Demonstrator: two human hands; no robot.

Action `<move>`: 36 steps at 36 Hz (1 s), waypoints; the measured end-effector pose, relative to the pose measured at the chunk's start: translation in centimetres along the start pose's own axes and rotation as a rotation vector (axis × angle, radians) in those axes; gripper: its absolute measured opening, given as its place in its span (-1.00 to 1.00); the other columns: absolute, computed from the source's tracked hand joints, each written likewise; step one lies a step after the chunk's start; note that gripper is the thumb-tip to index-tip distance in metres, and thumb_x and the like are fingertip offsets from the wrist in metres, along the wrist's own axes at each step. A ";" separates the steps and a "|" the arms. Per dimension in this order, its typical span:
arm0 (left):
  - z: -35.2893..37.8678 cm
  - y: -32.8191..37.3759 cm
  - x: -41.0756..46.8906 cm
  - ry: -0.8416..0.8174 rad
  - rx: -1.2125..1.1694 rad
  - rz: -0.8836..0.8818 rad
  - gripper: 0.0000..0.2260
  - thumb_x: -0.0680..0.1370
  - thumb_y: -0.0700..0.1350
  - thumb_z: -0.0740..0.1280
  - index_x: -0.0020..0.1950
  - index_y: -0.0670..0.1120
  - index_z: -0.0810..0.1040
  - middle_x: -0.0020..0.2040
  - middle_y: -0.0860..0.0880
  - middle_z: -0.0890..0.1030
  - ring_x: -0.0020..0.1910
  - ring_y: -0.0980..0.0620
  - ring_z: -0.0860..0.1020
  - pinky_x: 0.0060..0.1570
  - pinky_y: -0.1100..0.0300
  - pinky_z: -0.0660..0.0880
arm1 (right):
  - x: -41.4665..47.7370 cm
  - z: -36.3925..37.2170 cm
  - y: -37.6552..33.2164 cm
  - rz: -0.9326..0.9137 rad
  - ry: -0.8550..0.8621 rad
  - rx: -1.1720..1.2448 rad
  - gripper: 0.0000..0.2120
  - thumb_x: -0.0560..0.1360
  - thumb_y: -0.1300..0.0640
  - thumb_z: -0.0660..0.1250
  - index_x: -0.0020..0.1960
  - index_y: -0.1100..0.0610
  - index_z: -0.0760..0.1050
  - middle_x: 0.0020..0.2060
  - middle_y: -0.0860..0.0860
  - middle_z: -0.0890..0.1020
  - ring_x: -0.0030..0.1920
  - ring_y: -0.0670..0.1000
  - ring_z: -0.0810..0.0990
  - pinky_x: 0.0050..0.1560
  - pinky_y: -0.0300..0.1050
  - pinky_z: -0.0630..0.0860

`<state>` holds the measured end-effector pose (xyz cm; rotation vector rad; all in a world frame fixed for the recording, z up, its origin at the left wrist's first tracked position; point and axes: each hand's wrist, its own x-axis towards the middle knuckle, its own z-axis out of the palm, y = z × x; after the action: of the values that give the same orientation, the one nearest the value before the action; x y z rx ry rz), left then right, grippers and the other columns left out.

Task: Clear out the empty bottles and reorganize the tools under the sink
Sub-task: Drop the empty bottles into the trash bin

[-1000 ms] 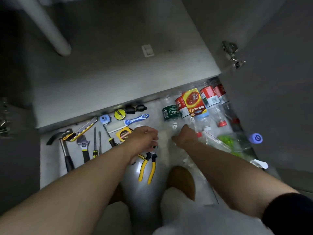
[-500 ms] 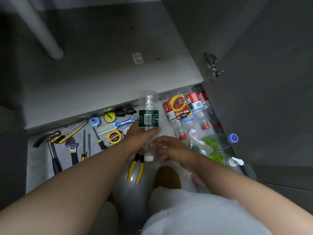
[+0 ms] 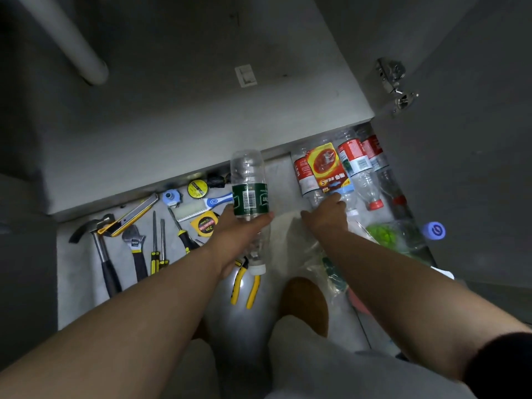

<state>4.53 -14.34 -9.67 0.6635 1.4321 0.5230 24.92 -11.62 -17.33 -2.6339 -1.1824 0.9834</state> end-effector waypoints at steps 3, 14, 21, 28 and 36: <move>0.0 -0.2 0.1 0.006 -0.004 -0.008 -0.54 0.48 0.00 0.54 0.33 0.06 0.50 0.11 -0.02 0.70 0.04 -0.05 0.68 -0.05 0.01 0.65 | 0.2 0.5 -0.5 0.034 -0.049 -0.021 -0.06 0.49 -0.10 0.45 0.59 0.20 -0.05 0.45 0.22 0.34 0.44 0.26 0.38 0.40 0.13 0.36; 0.9 2.0 -0.9 -0.027 0.079 0.039 -0.62 0.48 0.00 0.53 0.26 0.12 0.53 0.05 0.02 0.72 -0.04 0.06 0.71 -0.16 0.15 0.61 | -3.7 -1.3 -1.1 0.044 -0.278 0.327 -0.55 0.47 -0.04 0.48 0.22 0.10 0.38 0.06 0.23 0.64 -0.05 0.24 0.71 0.02 0.19 0.66; 1.9 6.5 -4.7 -0.091 0.195 0.126 -0.57 0.46 0.05 0.54 0.28 0.07 0.52 0.10 -0.09 0.69 0.02 -0.09 0.66 0.09 -0.13 0.63 | -8.7 -8.3 -0.3 -0.040 -0.359 0.636 -0.74 0.55 0.24 0.42 0.16 0.14 0.41 0.04 0.24 0.59 -0.32 0.12 0.71 -0.30 -0.06 0.67; 3.7 12.6 -11.4 -0.114 0.316 0.180 -0.43 0.42 0.11 0.56 0.30 -0.02 0.40 0.08 -0.11 0.67 0.00 -0.12 0.69 0.01 -0.12 0.66 | -14.8 -17.8 0.4 -0.350 -0.058 0.471 -0.80 0.48 0.15 0.50 0.05 0.07 0.55 -0.16 0.09 0.68 -0.30 0.08 0.70 -0.05 0.20 0.67; 9.3 17.3 -20.9 -0.293 0.653 0.260 -0.47 0.38 0.30 0.51 0.18 -0.03 0.60 -0.01 -0.09 0.74 -0.07 -0.06 0.70 -0.08 0.10 0.58 | -24.1 -28.8 4.7 -0.611 0.285 0.298 -0.80 0.43 -0.02 0.51 0.00 -0.06 0.56 -0.08 0.04 0.57 -0.13 -0.11 0.50 -0.14 -0.40 0.31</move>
<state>13.18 -17.25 17.54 1.4004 1.2346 0.1315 33.09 -26.83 16.40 -1.9131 -1.4881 0.5870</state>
